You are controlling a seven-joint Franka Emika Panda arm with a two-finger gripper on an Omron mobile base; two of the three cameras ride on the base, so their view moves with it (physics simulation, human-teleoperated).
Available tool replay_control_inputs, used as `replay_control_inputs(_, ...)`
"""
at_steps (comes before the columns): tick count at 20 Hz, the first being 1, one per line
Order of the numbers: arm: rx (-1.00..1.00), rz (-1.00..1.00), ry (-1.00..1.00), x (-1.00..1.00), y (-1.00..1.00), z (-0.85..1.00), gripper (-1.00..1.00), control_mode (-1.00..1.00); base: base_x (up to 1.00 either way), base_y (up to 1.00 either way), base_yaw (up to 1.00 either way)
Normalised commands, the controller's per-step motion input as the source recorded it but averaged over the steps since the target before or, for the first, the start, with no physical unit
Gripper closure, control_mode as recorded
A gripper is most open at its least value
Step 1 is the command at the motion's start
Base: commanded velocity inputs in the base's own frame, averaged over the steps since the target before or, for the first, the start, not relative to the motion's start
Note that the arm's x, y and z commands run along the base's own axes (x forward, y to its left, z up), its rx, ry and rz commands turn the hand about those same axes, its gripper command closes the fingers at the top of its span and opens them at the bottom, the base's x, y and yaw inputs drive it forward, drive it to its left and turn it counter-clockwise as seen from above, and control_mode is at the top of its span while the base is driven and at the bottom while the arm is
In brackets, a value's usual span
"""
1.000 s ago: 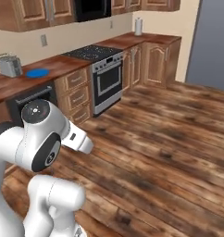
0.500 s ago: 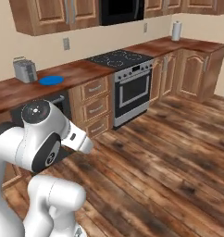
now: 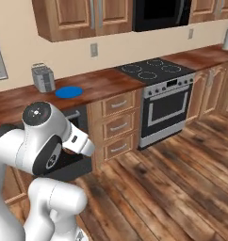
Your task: Pick onion from the fridge and place it on the plate on the counter.
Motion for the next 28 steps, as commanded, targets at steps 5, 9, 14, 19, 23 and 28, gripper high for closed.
replay_control_inputs(5,0.00,0.00,0.00,0.00,0.00,0.00,1.00,1.00,1.00,0.00,0.38)
replay_control_inputs(9,0.00,0.00,0.00,0.00,0.00,0.00,1.00,1.00,0.89,0.00,0.37)
replay_control_inputs(14,0.00,0.00,0.00,0.00,0.00,0.00,1.00,1.00,0.77,-0.11,0.39)
replay_control_inputs(19,0.00,0.00,0.00,0.00,0.00,0.00,1.00,1.00,0.55,-0.33,0.42)
replay_control_inputs(23,0.00,0.00,0.00,0.00,0.00,0.00,1.00,1.00,0.42,-0.47,0.44)
replay_control_inputs(28,0.00,0.00,0.00,0.00,0.00,0.00,1.00,1.00,0.53,-0.43,0.42)
